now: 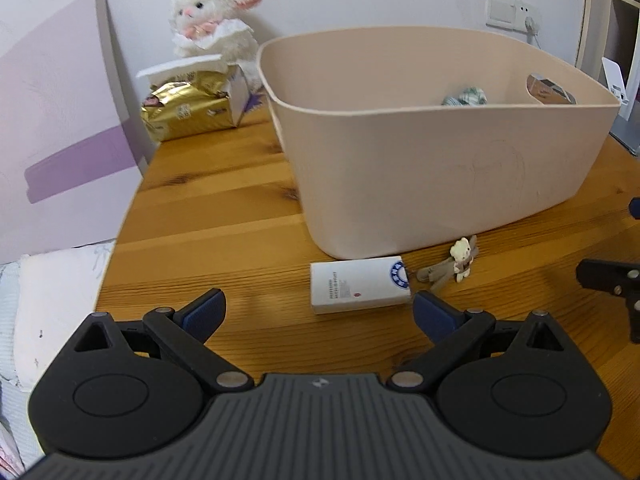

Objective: Organize objects
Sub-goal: 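Move both tools back toward the white card box and bear figurine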

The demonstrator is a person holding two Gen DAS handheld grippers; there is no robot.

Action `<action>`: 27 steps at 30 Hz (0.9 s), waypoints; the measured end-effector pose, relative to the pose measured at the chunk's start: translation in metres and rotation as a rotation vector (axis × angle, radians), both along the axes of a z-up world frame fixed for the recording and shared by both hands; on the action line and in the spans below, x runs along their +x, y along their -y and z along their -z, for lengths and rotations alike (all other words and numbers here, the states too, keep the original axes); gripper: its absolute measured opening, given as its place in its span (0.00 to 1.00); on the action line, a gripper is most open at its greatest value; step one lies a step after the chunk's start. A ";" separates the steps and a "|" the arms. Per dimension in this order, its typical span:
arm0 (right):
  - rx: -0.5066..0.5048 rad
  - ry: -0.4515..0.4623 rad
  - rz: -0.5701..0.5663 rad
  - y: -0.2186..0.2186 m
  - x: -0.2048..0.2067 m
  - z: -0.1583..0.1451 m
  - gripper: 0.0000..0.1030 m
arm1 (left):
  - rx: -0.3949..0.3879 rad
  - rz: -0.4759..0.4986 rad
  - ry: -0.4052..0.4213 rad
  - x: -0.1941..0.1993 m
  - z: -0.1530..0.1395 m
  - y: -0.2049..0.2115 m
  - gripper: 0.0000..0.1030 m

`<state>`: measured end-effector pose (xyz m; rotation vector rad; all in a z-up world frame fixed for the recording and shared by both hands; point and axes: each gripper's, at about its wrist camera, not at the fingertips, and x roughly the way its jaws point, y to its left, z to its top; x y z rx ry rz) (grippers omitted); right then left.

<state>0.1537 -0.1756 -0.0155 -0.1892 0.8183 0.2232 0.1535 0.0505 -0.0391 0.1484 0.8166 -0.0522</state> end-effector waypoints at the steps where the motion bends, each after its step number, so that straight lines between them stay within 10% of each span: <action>1: -0.001 -0.004 0.000 -0.001 0.001 0.002 1.00 | -0.004 0.005 -0.004 0.002 0.002 0.001 0.97; 27: 0.065 -0.054 -0.078 -0.067 0.031 0.026 1.00 | -0.095 0.021 -0.045 0.032 0.024 -0.032 0.97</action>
